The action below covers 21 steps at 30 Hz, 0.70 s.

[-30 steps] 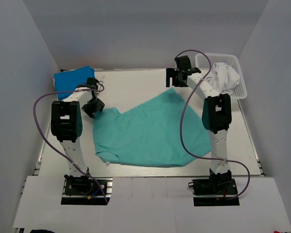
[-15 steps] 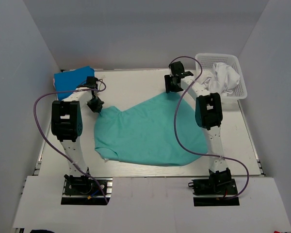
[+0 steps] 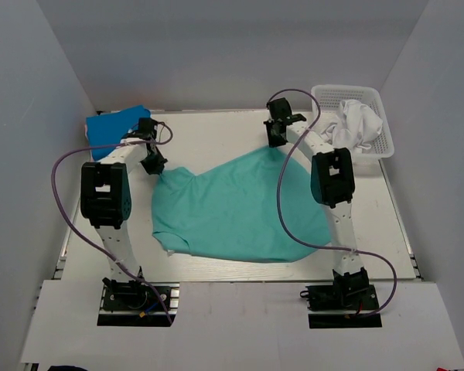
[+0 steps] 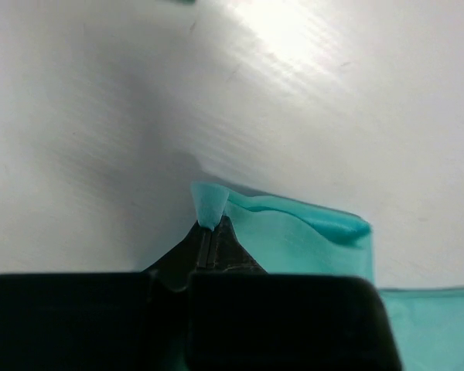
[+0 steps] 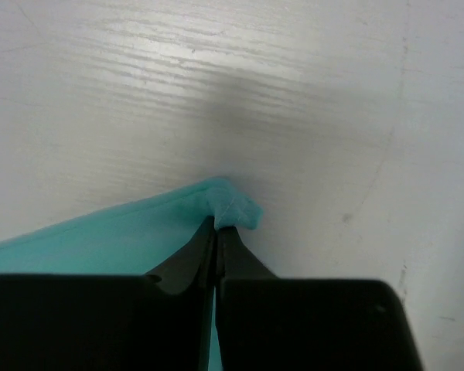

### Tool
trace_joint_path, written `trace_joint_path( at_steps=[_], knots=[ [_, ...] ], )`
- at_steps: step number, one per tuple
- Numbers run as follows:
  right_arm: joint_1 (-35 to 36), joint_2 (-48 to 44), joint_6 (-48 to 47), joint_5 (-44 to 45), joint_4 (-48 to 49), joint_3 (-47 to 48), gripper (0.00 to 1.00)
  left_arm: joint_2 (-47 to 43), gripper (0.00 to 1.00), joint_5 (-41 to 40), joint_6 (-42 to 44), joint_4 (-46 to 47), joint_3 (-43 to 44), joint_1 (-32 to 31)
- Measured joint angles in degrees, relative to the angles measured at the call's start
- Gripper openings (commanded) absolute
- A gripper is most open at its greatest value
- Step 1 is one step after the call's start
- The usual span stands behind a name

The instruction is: Fold and stack the t-shirts

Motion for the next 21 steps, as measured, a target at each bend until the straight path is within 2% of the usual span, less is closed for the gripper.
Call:
trace_joint_path(
  at_steps=[3,5,8,12,16,21],
  knots=[
    [0.09,-5.49,-0.85,1.42,1.38,-4.9,0.0,-3.39,0.0,0.04,1.75,0.7,2.38,-0.31],
    [0.07,-12.5,-1.27,2.34,2.21,-9.05,0.0,-7.43,0.0,0.22,2.73,1.77,3.65,-0.44],
    [0.07,-24.44,-2.36,3.69,5.2,-13.18,0.0,-17.18,0.0,0.96,4.28,5.27,4.17,-0.55],
    [0.17,-44.7,-3.32,4.9,9.79,-15.17,0.0,-32.54,0.0,2.6,6.21,10.8,4.11,-0.66],
    [0.22,-59.54,-4.48,5.14,12.44,-17.59,0.0,-45.05,0.0,5.73,8.17,15.34,4.37,-0.66],
    [0.28,-71.87,-5.03,3.15,13.18,-21.2,0.0,-51.39,0.0,8.66,10.67,16.55,9.55,-0.76]
  ],
)
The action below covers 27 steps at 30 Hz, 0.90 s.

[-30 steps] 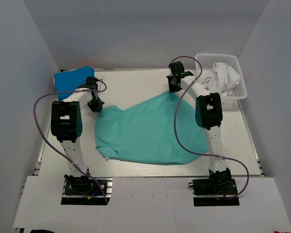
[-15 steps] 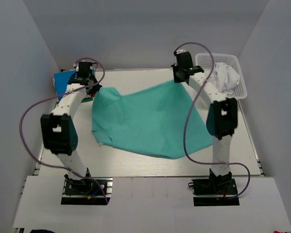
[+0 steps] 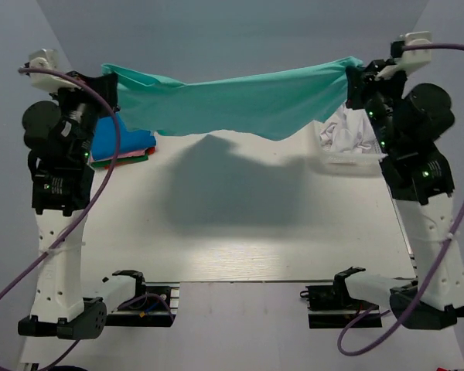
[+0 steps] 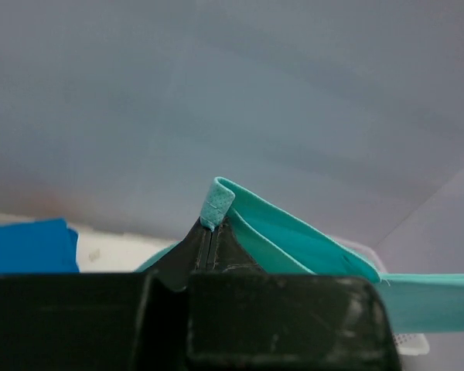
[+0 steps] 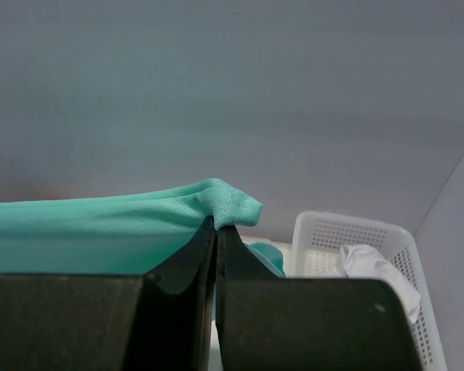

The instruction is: Fold and stack the t-shirts

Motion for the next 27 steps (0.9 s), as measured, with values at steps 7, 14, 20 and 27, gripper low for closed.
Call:
trace_joint_path(
  at_steps=[7,14,20,27],
  knots=[
    [0.0,-10.99,-0.26,-5.64,-2.23,-0.66,0.0,-3.78,0.0,3.21,3.67,-1.7,9.03,0.33],
    [0.0,-18.43,-0.24,-10.62,-4.9,2.54,0.0,-7.91,0.0,5.18,6.45,-2.8,17.0,0.61],
    [0.0,-19.5,-0.35,-9.03,-3.61,-2.34,0.0,-6.93,0.0,6.36,7.28,-2.32,18.05,0.61],
    [-0.07,-13.57,2.05,-1.16,1.9,-21.18,0.0,5.31,0.0,6.58,6.95,-1.64,7.82,0.63]
  ],
)
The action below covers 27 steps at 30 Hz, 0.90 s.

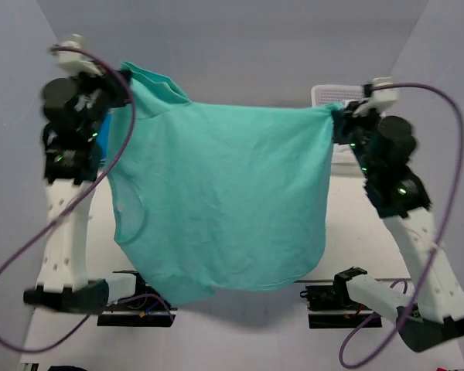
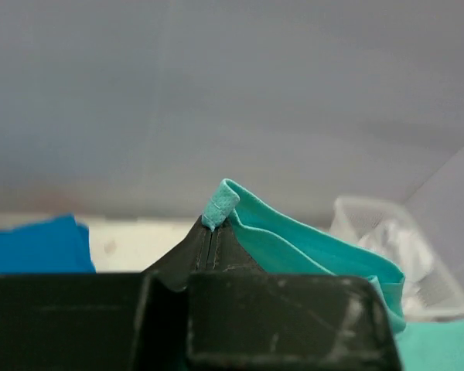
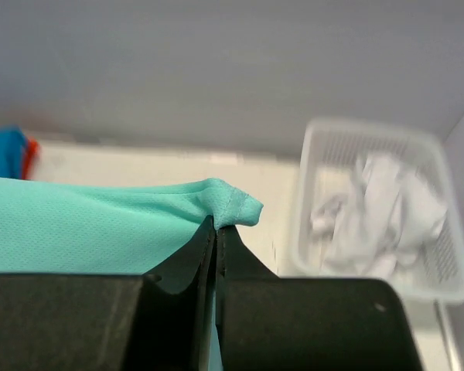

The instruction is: Fold and stack the t-shirts

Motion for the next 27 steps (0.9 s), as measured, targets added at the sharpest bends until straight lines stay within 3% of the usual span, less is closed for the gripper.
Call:
trace_joint_path(
  at_steps=[5,10,20,24,27],
  knots=[
    [-0.26,9.51,4.22,2.1,2.47,-13.03,0.0,12.26,0.0,1.22,1.16,1.33,-13.42,0.02],
    [-0.94,22.67,6.64,2.14,4.79,-15.61,0.0,22.29,0.0,1.16,3.08,4.07,-20.68,0.02],
    [-2.4,53.33,6.27,1.77,6.14,-1.51,0.0,43.74,0.0,3.28,3.74,10.64,-14.23,0.0],
    [-2.71,60.02,6.73,1.75,6.16,4.48,0.0,52.15,0.0,3.56,3.54,10.58,-8.35,-0.17],
    [-2.73,62.31,6.78,1.73,5.88,7.45,0.0,53.72,0.0,3.21,3.54,10.32,-7.72,-0.2]
  ],
)
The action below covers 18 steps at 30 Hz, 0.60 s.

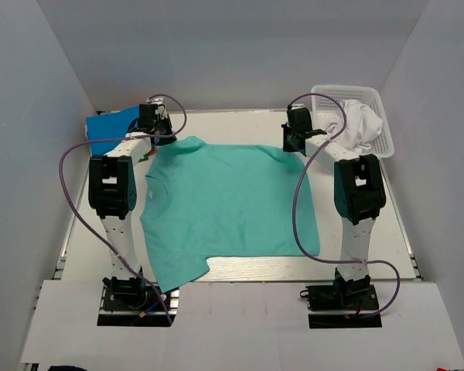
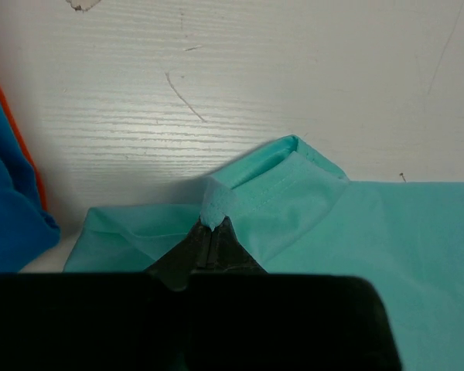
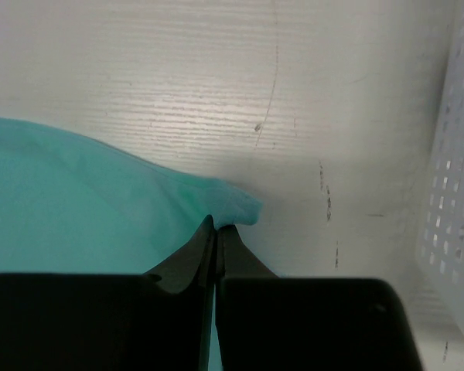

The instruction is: Fold and stack the t-shirts

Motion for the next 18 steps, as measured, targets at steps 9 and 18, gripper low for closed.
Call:
trace_joint_path(
  at_steps=[9,18],
  knots=[
    [0.02,-3.04,-0.46,0.02,0.52,-0.9,0.0,-7.91,0.0,-1.53,0.66,4.07,-8.85,-0.17],
    [0.07,-19.5,-0.72,-0.74,2.45,-18.1,0.0,-33.64,0.0,-4.9,-0.57,9.35,-35.5,-0.31]
  ],
)
